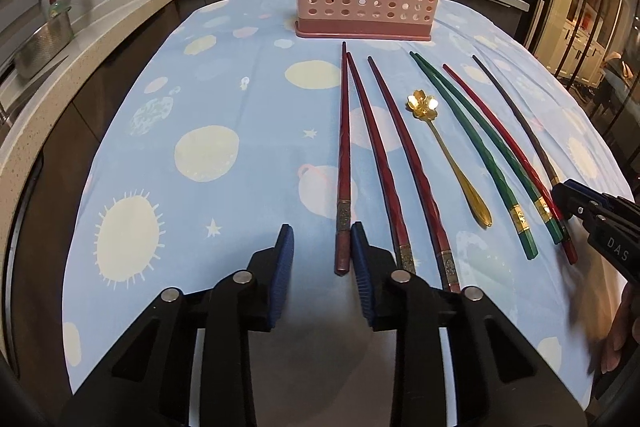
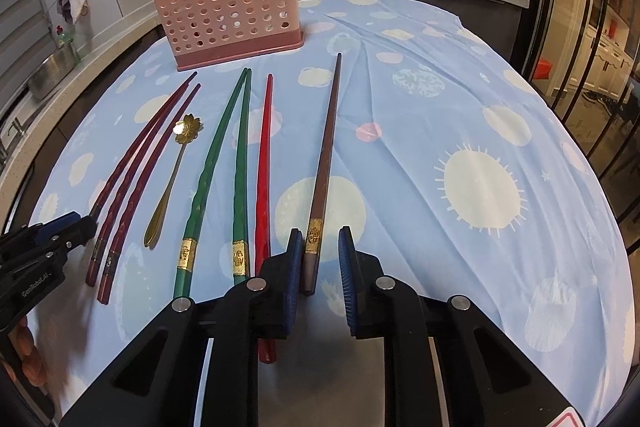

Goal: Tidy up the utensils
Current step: 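Grasp a dark red chopstick with the left tool while the right tool grasps a red chopstick, then carry the dark red chopstick with the left tool while the right tool carries its chopstick into the pink holder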

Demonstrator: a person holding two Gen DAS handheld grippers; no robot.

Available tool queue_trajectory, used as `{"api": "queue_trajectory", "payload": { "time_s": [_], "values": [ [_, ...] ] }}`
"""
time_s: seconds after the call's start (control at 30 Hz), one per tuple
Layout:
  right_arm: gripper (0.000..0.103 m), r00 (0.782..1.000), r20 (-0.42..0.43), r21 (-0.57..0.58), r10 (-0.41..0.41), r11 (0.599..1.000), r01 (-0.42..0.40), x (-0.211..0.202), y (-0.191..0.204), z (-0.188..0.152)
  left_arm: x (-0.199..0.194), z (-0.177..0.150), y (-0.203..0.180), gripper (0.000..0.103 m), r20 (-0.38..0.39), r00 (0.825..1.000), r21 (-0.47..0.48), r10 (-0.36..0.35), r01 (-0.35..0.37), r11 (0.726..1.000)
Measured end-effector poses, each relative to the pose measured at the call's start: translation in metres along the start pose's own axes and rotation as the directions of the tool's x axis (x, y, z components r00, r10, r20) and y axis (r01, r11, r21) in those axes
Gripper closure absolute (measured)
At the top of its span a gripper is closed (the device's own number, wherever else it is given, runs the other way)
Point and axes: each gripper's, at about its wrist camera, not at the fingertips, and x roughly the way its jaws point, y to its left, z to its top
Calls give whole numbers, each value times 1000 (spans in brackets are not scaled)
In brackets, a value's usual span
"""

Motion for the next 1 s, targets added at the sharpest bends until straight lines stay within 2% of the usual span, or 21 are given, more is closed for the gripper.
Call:
{"api": "queue_trajectory", "payload": {
  "time_s": [0.1, 0.13, 0.37, 0.57, 0.7, 0.87, 1.0],
  "values": [
    [95, 1000, 2, -12, -8, 1000, 8, -2, 1, -2, -3, -2, 2, 94, 0, 1000, 3, -16, 16, 1000],
    [95, 1000, 2, -14, -10, 1000, 10, -3, 1, -3, -4, -3, 2, 95, -2, 1000, 0, -27, 27, 1000],
    [96, 999, 40, -11, -5, 1000, 6, -29, -2, -11, -26, -9, 9, 96, 19, 997, -31, -80, 80, 996],
    [96, 989, 149, 1, 25, 1000, -25, -77, -5, 1, -71, -1, 20, 96, 109, 987, -64, -121, 128, 990],
    [96, 968, 246, -8, 51, 999, -50, -114, -6, 22, -107, 16, 23, 96, 203, 972, -53, -120, 133, 990],
    [96, 934, 341, -22, 105, 994, -104, -146, -7, 60, -145, 51, 25, 96, 323, 938, -21, -124, 139, 990],
    [96, 906, 404, -41, 124, 992, -118, -161, -4, 92, -161, 85, 25, 96, 394, 914, -3, -97, 107, 994]
  ]
}}
